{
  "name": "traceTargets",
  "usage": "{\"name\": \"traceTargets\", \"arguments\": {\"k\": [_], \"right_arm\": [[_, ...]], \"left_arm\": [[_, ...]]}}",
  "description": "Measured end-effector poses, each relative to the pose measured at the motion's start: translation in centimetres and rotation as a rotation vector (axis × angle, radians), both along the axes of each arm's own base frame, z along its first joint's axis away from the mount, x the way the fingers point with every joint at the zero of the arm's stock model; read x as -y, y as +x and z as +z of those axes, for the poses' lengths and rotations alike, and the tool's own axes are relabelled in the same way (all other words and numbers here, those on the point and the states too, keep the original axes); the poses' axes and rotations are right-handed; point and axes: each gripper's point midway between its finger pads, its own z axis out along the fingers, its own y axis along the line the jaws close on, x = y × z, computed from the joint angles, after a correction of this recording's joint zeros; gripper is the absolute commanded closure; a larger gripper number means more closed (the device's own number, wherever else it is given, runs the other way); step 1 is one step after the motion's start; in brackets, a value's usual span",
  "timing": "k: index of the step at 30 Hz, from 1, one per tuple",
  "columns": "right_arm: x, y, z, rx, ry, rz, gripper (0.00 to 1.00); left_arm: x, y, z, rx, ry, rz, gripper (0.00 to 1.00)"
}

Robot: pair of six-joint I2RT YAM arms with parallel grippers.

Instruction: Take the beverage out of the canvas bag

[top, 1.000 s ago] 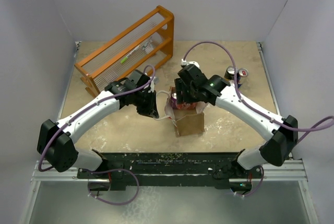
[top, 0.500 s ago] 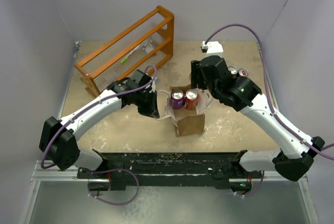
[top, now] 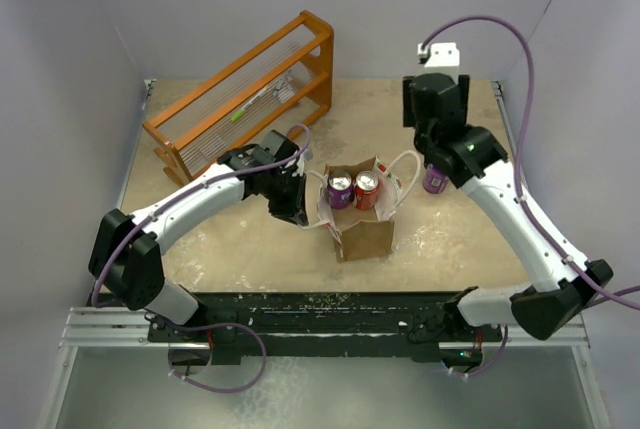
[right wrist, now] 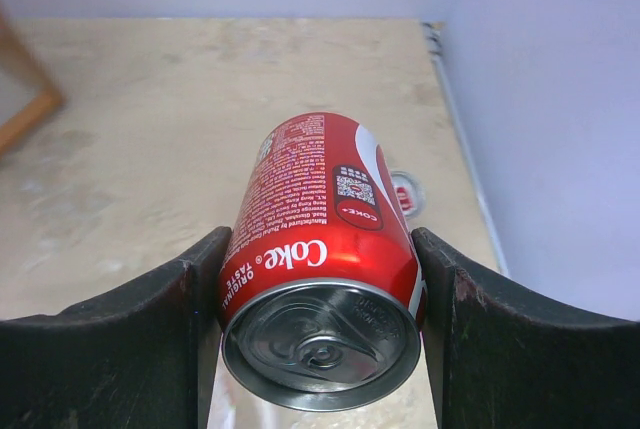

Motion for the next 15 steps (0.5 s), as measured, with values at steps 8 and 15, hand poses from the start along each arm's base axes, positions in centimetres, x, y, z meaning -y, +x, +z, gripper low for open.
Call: {"name": "traceTargets", "arguments": {"k": [8,15], "right_arm": [[11.0,2.2,-2.0,-0.077,0.07,-0.314,1.0],[17.3,-1.8,-6.5,-0.194,0.199,-0.521,1.0]], "left_arm": [[0.2,0.6,-0.9,-0.011,0.033,-0.044,1.0],[0.5,0.9,-1.7,-0.025,0.051,-0.086,1.0]]}}
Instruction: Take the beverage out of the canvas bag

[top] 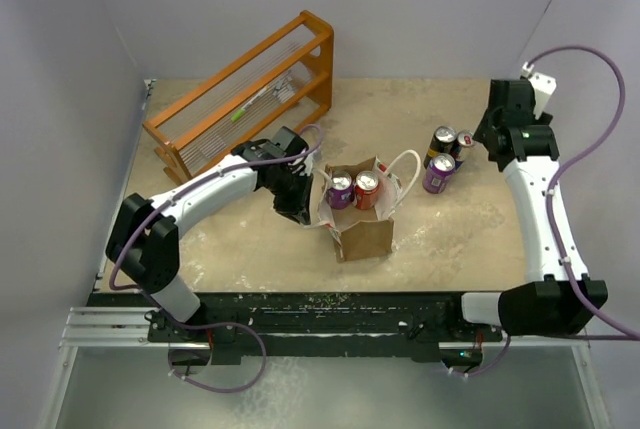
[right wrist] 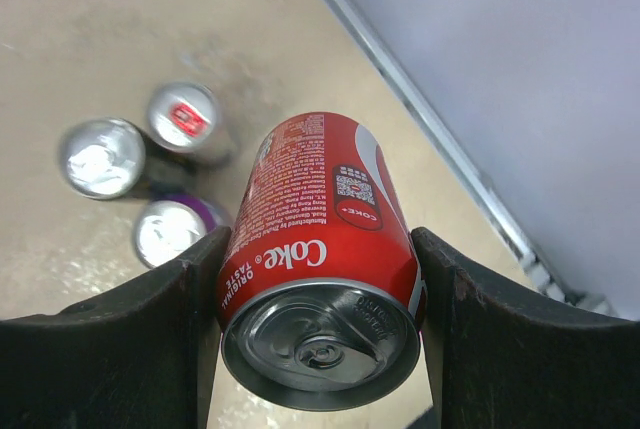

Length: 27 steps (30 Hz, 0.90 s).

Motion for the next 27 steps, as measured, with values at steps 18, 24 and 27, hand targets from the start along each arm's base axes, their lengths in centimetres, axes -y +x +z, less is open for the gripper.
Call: {"name": "traceTargets", "arguments": {"k": [18,24,27], "right_arm": [[2.2,0.1,-16.1,-0.391,0.353,0.075,1.0],[1.8,1.5,-16.7,-0.38,0.361,0.139,1.0],[1.6,2.1,-17.7,-0.394,0.377,0.157,1.0]], "left_arm": [[-0.3,1.0,0.4,0.014,0.023,-0.078,1.0],[0.1,1.6,0.1,0.007,0.027,-0.098,1.0],[0.2,1.8,-0.1,0.001,0.03,-0.101,1.0]]}}
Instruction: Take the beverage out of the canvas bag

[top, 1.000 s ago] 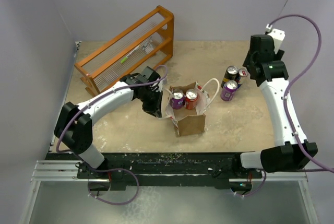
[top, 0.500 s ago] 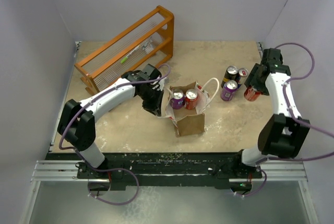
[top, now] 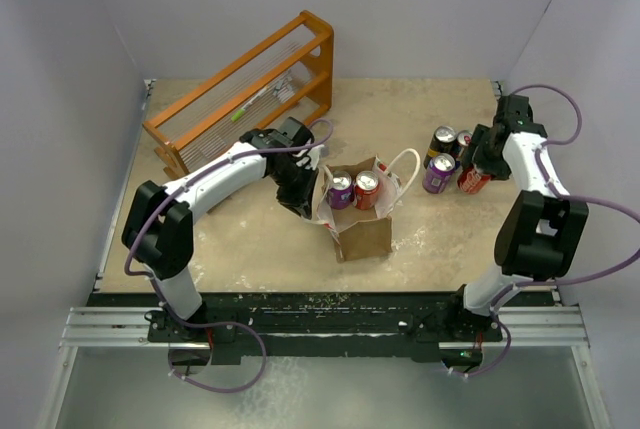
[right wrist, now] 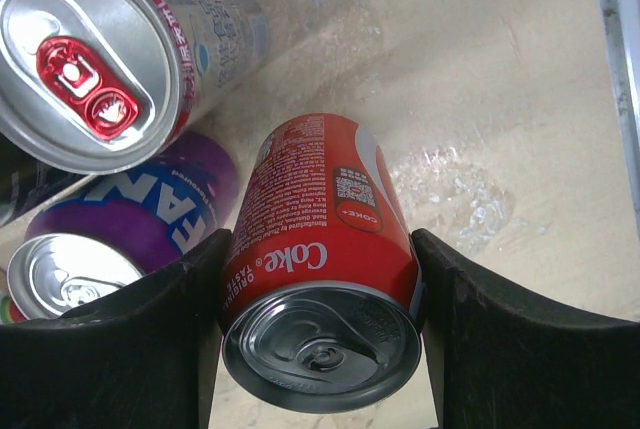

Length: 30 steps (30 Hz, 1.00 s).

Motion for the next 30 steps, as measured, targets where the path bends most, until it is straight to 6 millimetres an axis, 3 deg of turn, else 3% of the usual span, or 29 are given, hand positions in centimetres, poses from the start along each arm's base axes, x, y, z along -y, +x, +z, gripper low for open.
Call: {"name": "traceTargets", "arguments": {"k": [3,8,18,24,30], "right_arm": [[-0.1,0.5,-0.8,-0.004,0.008,0.012,0.99],[0.2,1.6,-0.7,0.035,-0.005,0.018,0.86],[0.3,2.9,-2.8,0.031,0.003,0.048,0.73],[-0.1,3.0,-3.3,0.026,0.023,0.066,0.32],[-0.4,3.3,-3.3,0.037,0.036,0.081,0.1]], "left_arm": [[0.1,0.1,-0.1,-0.005,0.001,0.0,1.0],[0.1,0.1,-0.1,-0.006,0.002,0.0,1.0],[0.1,0.1,-0.1,-0.007,0.002,0.003,1.0],[0.2,0.1,-0.1,-0.01,0.0,0.01,1.0],[0.3,0.1,0.0,-0.016,-0.005,0.022,1.0]]}}
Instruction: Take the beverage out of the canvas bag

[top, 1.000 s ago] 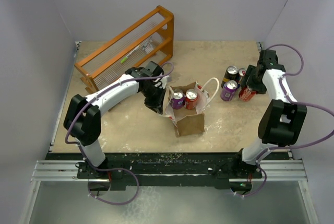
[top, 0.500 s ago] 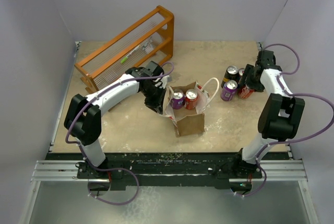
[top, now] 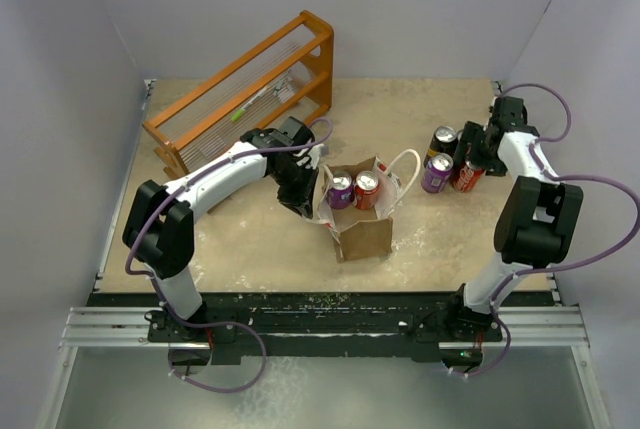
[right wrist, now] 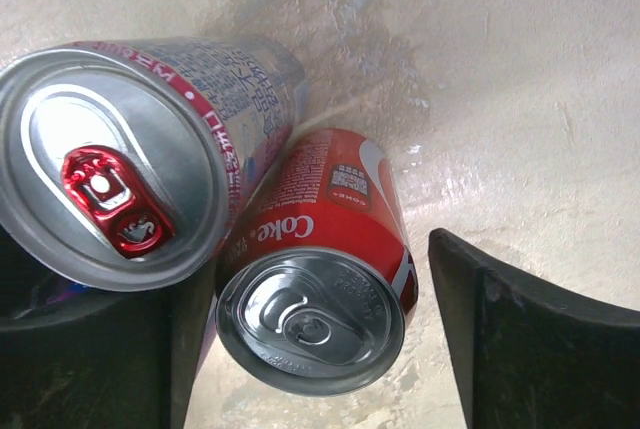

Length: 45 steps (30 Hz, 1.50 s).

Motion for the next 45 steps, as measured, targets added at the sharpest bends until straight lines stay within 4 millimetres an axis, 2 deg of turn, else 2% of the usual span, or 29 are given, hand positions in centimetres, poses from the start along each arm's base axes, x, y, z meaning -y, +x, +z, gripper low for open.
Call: {"name": "traceTargets", "arguments": {"k": [6,10,15,19,22,26,29,32,35,40,42,45], "right_arm": [[-0.2,0.4,0.5,0.026,0.01,0.01,0.05],[-0.2,-0.1,1.6,0.037,0.0,-0.002,0.03],[0.4,-2.2,5.6,0.084,-0.05,-0.067,0.04],[-0.9,-5.3,8.4,0.169,-0.026,-0.088,0.06],[-3.4,-7.7,9.0,0.225,0.069,-0.064,0.06],[-7.0,-10.5,8.5,0.243,0.231,-0.032,0.06],[-9.2,-11.7,8.4,0.222,0.335,-0.007,0.06],[-11.4,-11.7,9.2,0.228,0.421,0.049,0.06],[-14.9,-11.2,12.0,0.257,0.48,0.162,0.06],[-21.4,-9.4,19.8,0.388,0.503,0.395,0.06],[-24.6,-8.9,23.0,0.443,0.494,0.495,0.05],[-28.3,-8.6,24.9,0.461,0.447,0.595,0.05]], "left_arm": [[0.0,-0.3,-0.1,-0.013,-0.005,0.012,1.0],[0.1,-0.4,0.3,-0.006,-0.02,0.024,1.0],[-0.1,-0.6,1.2,0.013,-0.039,0.038,1.0],[-0.3,-1.0,1.3,0.019,-0.046,0.045,1.0],[-0.5,-1.3,1.2,0.017,-0.048,0.053,1.0],[-0.9,-2.0,1.3,0.027,-0.058,0.068,1.0],[-1.1,-2.2,1.6,0.035,-0.071,0.082,1.0],[-1.1,-2.3,1.7,0.045,-0.083,0.093,1.0],[-1.0,-2.3,1.5,0.043,-0.087,0.107,1.0],[-1.0,-2.3,1.4,0.043,-0.092,0.129,1.0],[-1.0,-2.2,1.6,0.046,-0.096,0.138,1.0],[-1.0,-2.1,2.0,0.059,-0.104,0.144,1.0]]}}
